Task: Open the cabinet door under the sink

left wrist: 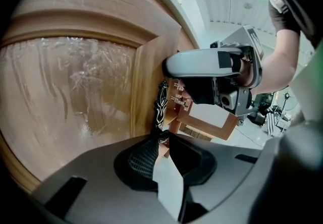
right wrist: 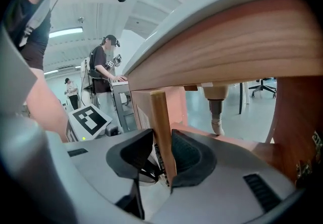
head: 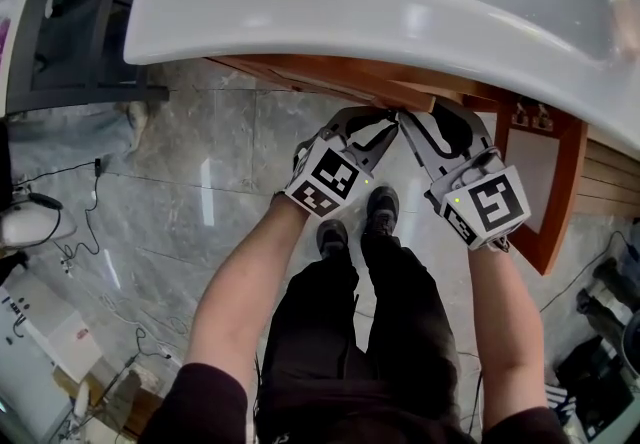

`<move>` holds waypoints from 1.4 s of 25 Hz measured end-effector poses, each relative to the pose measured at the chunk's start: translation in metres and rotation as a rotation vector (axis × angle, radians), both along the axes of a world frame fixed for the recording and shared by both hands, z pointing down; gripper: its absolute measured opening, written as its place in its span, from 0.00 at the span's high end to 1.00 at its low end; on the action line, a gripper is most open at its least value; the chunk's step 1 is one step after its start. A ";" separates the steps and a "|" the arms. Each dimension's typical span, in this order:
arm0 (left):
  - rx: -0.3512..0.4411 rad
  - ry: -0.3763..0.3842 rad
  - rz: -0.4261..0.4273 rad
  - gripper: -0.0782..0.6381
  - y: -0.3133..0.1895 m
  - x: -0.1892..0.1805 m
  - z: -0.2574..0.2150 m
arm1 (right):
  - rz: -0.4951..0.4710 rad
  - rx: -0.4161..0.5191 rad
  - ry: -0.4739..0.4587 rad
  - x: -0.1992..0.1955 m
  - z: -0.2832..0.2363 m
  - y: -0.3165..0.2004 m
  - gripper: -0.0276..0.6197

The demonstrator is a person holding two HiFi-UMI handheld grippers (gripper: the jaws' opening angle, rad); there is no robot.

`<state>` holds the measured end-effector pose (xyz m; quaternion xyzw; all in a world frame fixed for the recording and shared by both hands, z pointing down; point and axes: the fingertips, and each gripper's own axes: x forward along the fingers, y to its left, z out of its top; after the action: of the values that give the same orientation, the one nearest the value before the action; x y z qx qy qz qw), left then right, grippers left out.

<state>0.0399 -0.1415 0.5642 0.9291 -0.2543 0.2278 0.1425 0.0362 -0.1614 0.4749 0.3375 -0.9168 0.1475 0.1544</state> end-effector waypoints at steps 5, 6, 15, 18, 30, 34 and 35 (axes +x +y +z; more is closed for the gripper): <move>-0.008 -0.030 -0.016 0.77 0.004 -0.012 -0.007 | -0.020 -0.006 0.044 -0.004 -0.005 0.004 0.77; -0.018 -0.025 -0.032 0.77 0.006 -0.018 -0.010 | -0.018 -0.013 0.046 -0.005 -0.005 0.007 0.77; -0.049 -0.018 -0.149 0.76 0.037 -0.071 -0.031 | 0.049 -0.057 0.042 -0.022 -0.011 0.045 0.78; -0.046 -0.032 -0.160 0.77 0.048 -0.090 -0.034 | 0.086 -0.069 0.051 -0.028 -0.012 0.054 0.78; -0.071 -0.037 -0.332 0.77 0.063 -0.133 -0.042 | 0.133 -0.086 0.039 -0.033 -0.014 0.071 0.78; -0.065 -0.041 -0.389 0.77 0.071 -0.137 -0.049 | 0.108 -0.085 0.035 -0.034 -0.011 0.081 0.79; -0.060 -0.034 -0.401 0.77 0.071 -0.137 -0.054 | 0.109 -0.079 0.035 -0.034 -0.011 0.082 0.79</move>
<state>-0.0971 -0.0703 0.5106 0.8512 -0.4296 0.2178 0.2083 0.0027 -0.0797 0.4634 0.3830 -0.8878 0.1857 0.1752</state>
